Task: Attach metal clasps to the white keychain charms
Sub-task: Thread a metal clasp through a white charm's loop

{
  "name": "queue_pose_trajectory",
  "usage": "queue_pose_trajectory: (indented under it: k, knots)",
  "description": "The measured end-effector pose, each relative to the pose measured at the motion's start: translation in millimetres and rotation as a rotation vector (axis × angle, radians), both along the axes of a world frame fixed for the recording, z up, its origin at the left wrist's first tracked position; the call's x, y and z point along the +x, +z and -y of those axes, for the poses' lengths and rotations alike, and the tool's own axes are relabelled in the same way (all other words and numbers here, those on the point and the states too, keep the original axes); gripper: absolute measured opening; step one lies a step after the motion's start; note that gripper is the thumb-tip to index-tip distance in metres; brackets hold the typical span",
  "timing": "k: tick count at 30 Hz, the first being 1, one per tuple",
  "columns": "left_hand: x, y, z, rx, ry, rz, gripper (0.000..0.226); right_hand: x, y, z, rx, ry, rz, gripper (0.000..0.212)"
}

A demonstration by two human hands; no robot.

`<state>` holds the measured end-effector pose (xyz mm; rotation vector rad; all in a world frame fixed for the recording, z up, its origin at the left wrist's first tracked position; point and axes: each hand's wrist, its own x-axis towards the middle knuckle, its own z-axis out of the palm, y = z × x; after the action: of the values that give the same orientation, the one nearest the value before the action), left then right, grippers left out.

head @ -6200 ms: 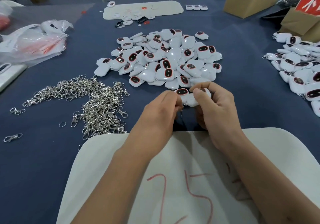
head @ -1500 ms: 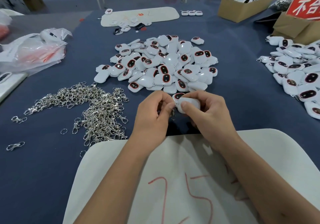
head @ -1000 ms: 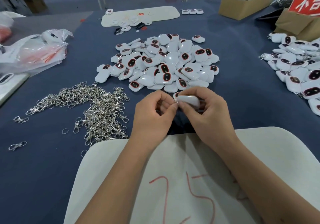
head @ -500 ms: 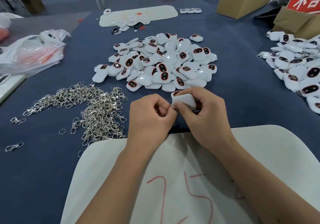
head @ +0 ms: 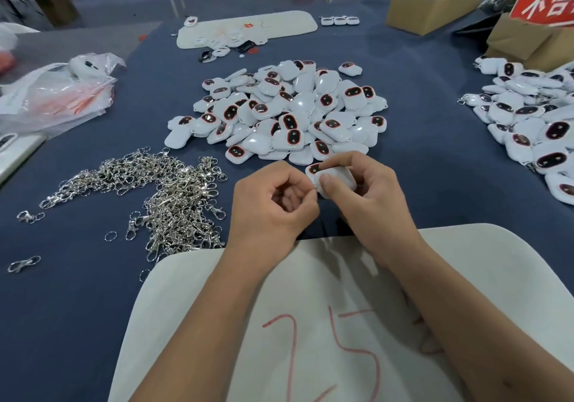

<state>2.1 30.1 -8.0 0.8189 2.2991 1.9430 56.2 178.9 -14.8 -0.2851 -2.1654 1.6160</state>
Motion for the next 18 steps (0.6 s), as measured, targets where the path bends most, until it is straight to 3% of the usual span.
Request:
queue_pose_trajectory:
  k: [9, 18]
  knots:
    - [2.2, 1.9, -0.1, 0.081, -0.035, -0.003, 0.004, -0.8, 0.8, -2.7, -0.063, 0.082, 0.022, 0.010]
    - [-4.1, -4.6, -3.1, -0.150, 0.093, 0.012, 0.011, 2.1, -1.0, 5.3, 0.053, -0.007, -0.105, 0.013]
